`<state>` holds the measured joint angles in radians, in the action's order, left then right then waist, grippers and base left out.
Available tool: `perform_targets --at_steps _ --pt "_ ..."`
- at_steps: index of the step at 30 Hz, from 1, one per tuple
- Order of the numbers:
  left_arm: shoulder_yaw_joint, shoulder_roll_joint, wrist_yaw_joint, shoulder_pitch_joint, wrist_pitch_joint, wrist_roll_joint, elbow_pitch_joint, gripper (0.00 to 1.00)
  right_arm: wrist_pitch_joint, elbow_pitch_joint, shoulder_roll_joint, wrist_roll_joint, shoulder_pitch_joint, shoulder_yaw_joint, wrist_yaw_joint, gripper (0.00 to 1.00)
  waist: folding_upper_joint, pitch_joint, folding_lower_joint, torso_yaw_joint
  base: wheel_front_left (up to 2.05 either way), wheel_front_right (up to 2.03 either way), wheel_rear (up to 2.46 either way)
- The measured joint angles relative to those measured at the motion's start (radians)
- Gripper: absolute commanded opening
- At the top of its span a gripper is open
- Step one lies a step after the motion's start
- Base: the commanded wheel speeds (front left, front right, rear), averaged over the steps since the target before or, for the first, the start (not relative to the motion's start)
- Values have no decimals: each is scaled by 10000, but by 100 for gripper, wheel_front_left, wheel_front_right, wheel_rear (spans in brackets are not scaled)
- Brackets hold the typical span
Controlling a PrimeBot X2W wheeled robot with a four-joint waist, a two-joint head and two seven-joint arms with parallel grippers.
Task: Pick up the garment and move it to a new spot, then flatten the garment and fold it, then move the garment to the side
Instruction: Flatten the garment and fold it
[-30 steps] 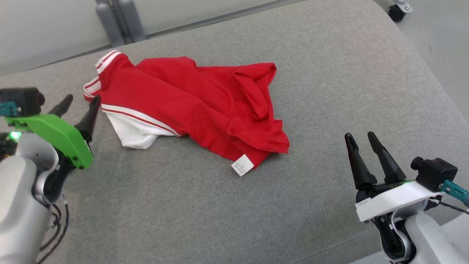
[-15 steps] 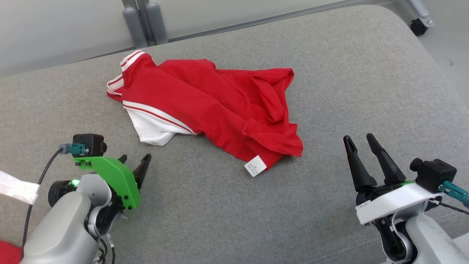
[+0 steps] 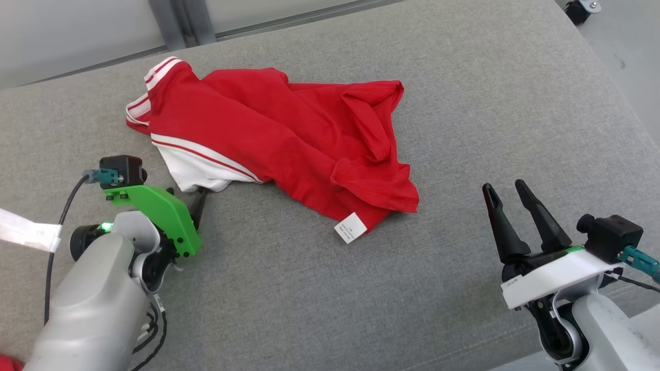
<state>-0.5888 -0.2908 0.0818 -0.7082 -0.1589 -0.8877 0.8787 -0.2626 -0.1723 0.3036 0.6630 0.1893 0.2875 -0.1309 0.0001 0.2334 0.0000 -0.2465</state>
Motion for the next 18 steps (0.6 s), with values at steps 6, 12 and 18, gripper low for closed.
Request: perform_targets --at_steps 6,12,18 --pt "-276 362 336 -338 309 12 591 0 0 -65 17 2 -1 -81 0 100 0 -1 0 147 0 0 0" --pt "-616 554 454 -326 577 -115 527 0 0 -167 2 6 -66 -79 0 100 0 -311 0 443 0 0 0" --pt "-1327 282 458 148 21 -564 -688 0 0 -316 61 44 -279 -48 0 100 0 -817 0 774 0 0 0"
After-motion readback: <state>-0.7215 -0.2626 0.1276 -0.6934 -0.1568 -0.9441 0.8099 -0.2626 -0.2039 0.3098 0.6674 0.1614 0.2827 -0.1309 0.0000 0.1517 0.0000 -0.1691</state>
